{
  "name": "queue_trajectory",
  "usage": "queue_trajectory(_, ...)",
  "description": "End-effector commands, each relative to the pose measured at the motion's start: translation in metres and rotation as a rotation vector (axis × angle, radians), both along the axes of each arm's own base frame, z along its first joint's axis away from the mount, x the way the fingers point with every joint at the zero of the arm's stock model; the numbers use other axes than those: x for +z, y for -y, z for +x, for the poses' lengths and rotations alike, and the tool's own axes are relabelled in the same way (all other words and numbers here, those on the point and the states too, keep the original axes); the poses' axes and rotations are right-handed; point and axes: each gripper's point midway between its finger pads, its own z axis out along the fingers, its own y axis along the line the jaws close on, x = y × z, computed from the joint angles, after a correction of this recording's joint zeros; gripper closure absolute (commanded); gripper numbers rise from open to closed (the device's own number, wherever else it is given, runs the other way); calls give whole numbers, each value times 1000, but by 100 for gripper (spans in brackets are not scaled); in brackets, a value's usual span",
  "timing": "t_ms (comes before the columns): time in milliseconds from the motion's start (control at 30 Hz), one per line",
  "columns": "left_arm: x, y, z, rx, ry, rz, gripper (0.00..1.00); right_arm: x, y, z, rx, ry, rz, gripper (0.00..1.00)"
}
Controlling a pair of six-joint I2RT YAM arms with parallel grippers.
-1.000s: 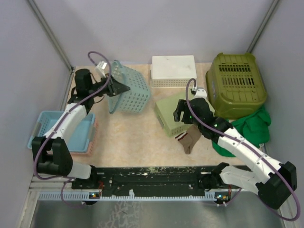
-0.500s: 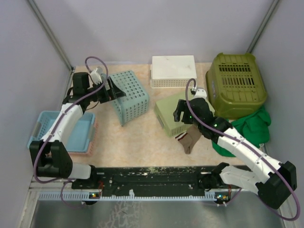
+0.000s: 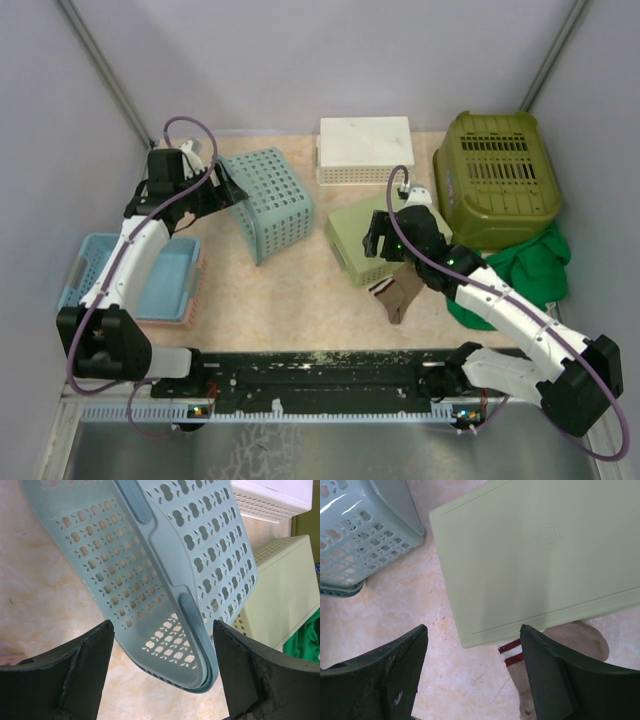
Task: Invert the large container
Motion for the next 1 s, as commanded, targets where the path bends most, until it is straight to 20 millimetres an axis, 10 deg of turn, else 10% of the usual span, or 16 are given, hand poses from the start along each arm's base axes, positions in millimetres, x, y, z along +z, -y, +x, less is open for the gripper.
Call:
queue_trajectory(0,4,17,5,-22,7,-83,18,15,-2,5,1,50,36,25)
queue_trajectory(433,-12,30,5,62,-44,126,45,11,-10,4,26,26,53,25)
queue_trajectory(700,-16,26,2,65,-53,154,83,9,-8,2,23,22,53,26)
queue_trajectory(800,-19,40,3,2,-55,106,100,11,-5,1,18,23,51,26)
queue_trajectory(967,6,85,0,-233,18,-116,100,10,-4,0,16,33,57,26)
